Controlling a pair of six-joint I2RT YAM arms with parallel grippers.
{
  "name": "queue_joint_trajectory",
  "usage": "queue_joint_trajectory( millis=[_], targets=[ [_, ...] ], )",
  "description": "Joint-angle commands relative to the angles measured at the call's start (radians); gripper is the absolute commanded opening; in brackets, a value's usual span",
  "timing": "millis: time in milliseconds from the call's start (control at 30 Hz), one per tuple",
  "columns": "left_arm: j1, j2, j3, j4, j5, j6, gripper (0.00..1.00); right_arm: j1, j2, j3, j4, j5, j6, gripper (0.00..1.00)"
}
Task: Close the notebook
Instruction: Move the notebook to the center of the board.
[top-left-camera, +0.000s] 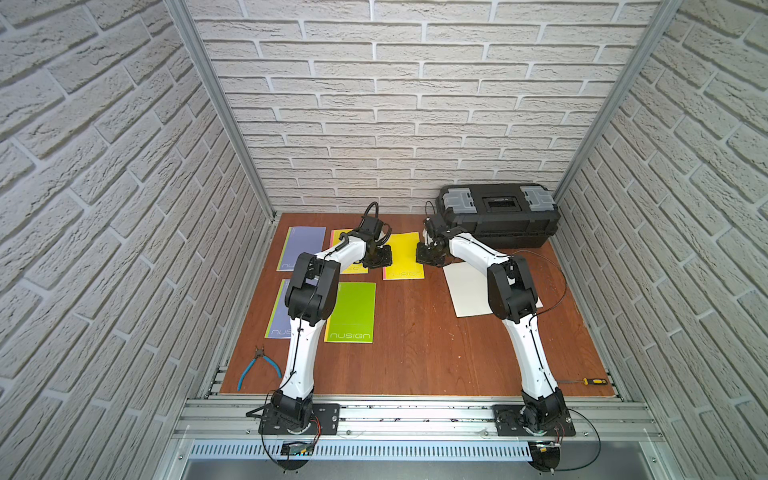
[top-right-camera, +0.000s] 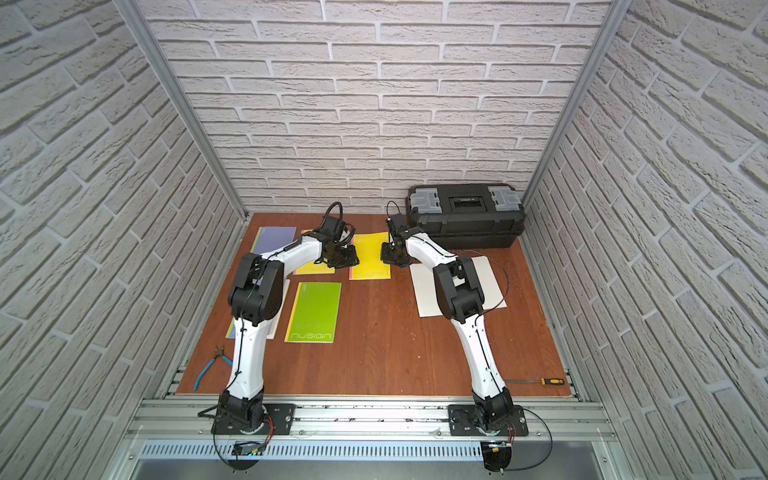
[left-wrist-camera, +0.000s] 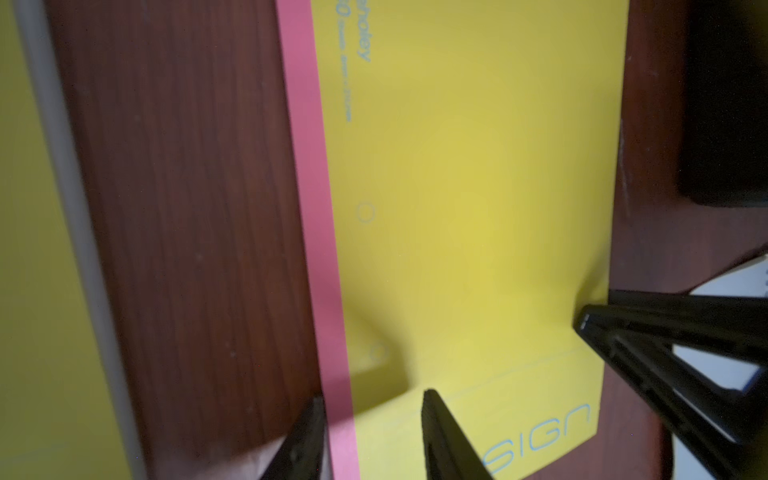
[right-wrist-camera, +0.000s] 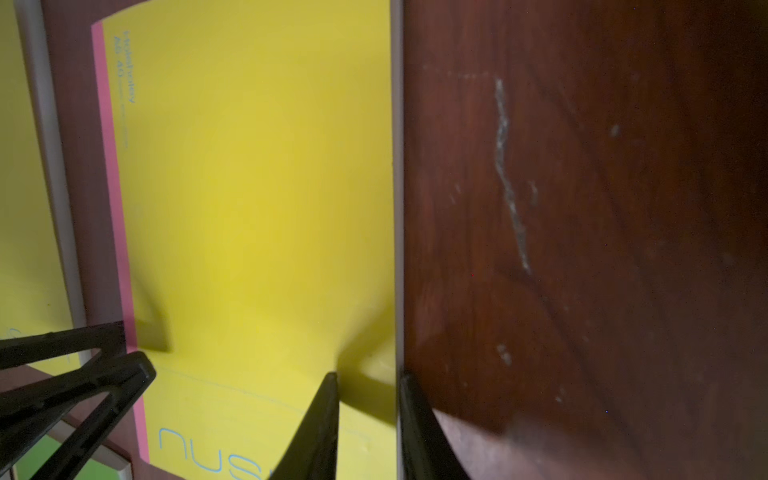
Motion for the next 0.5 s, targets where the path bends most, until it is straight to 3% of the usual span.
queue_joint_trajectory(
  millis=[0,233,467],
  targets=[
    [-0.020,0.088,0.020,-0.047,0.112,0.037,0.39,0.044,0.105,0.011,0.023,-0.153,0.031,0.27],
    [-0.004,0.122,0.068,-0.066,0.135,0.052,0.40,0.035,0.164,0.099,0.008,-0.168,0.046,0.27],
    [0.012,0.059,0.040,-0.056,0.102,0.071,0.48,0.032,0.077,0.043,0.054,-0.159,0.019,0.35]
  ],
)
